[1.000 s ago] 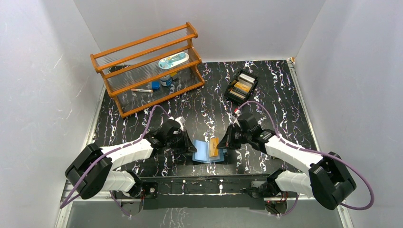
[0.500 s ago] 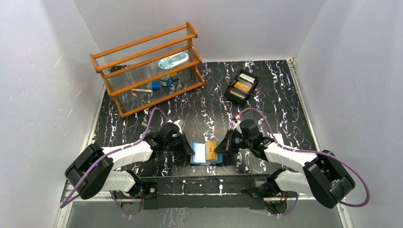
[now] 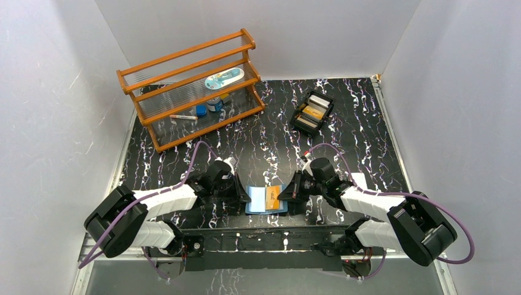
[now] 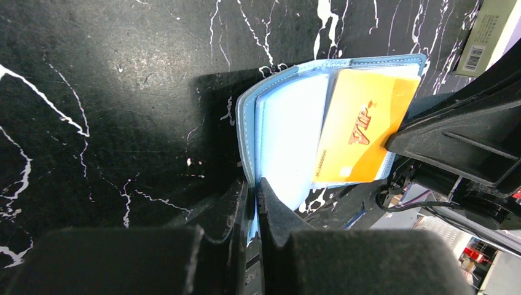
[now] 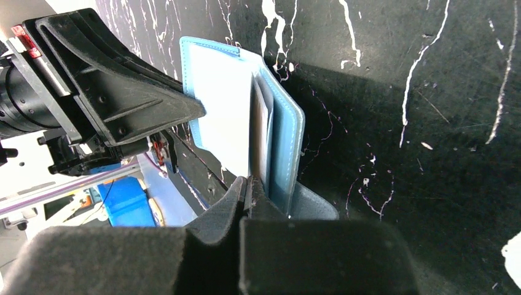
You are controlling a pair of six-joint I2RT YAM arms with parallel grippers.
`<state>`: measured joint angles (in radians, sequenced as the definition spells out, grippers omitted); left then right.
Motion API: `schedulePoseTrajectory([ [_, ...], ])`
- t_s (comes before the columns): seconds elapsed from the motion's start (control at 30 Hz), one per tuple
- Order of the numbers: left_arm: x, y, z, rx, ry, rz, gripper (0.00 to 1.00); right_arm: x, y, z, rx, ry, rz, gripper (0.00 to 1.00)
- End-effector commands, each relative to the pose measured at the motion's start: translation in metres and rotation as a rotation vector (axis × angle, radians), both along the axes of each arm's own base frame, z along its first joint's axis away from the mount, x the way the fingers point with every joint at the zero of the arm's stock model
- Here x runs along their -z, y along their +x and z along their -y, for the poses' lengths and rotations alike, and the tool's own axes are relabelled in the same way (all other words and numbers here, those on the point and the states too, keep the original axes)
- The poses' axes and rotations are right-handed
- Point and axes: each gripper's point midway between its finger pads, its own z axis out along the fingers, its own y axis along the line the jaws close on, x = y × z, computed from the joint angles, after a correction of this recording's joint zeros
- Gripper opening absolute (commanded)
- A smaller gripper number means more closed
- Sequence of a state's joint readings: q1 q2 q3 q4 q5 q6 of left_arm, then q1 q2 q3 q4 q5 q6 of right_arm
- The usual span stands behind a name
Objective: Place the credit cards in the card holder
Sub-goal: Insert the credit card into the card holder.
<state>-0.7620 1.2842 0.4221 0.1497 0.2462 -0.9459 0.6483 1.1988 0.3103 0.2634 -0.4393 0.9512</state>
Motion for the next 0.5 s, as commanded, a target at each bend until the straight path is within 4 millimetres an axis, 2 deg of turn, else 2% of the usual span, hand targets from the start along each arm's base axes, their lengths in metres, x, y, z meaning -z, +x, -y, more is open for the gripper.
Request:
schedulePoseTrajectory([
  [0.0, 0.0118, -0.0060, -0.0087, -0.005, 0.037, -0.020, 0.01, -0.0032, 0.0046, -0.0019, 0.003, 0.012, 0.040, 0.00],
  [0.47, 0.0172, -0.0077, -0.0095, -0.004, 0.038, -0.027, 0.02, -0.0032, 0.0030, -0.0083, -0.012, 0.066, 0.034, 0.00],
])
